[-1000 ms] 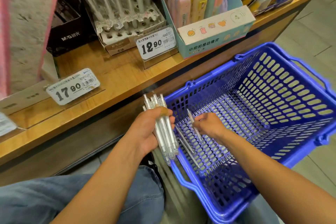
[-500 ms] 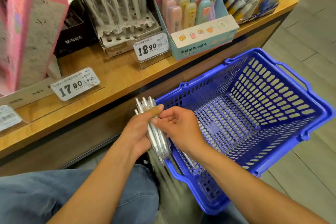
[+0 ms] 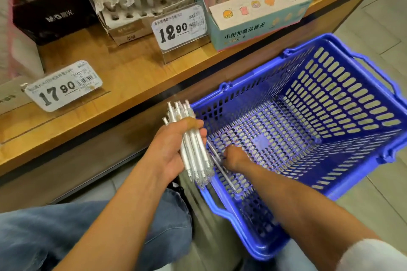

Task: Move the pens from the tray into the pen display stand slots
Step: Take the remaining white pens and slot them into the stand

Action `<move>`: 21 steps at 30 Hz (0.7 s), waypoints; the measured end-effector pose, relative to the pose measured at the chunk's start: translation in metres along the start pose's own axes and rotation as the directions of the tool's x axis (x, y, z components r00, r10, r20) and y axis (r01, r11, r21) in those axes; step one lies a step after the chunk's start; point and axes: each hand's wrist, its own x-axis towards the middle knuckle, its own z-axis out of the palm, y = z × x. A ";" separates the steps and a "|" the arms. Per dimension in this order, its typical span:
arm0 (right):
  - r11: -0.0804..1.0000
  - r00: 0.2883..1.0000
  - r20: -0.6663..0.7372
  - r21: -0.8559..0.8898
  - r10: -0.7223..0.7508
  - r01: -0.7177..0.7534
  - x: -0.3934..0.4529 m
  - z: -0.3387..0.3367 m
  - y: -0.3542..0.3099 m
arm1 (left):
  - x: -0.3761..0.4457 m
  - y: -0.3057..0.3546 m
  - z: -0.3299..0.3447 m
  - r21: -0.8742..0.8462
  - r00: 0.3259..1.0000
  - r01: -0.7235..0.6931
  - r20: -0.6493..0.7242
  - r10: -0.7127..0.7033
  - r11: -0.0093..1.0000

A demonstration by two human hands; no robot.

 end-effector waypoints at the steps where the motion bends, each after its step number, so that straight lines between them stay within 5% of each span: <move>1: 1.000 1.000 -0.014 -0.031 -0.005 0.005 0.003 0.008 -0.001 | 0.001 0.000 0.000 0.007 1.000 -0.001 0.012 0.001 1.000; 8: 0.993 0.999 -0.003 -0.116 -0.033 0.033 0.011 0.017 -0.013 | 0.001 0.001 0.000 0.026 1.000 -0.009 0.023 0.008 1.000; 13: 0.966 0.998 -0.046 0.253 -0.039 0.049 -0.012 -0.038 -0.012 | -0.003 0.002 0.001 0.029 1.000 -0.008 0.010 0.008 1.000; 18: 0.638 0.977 -0.121 0.742 -0.177 0.207 -0.092 -0.097 -0.023 | -0.004 0.003 0.000 0.029 1.000 0.012 0.010 -0.012 1.000; 21: 0.433 0.942 -0.202 0.848 -0.267 0.305 -0.141 -0.112 -0.041 | -0.006 0.003 0.003 -0.010 1.000 0.002 0.007 -0.002 1.000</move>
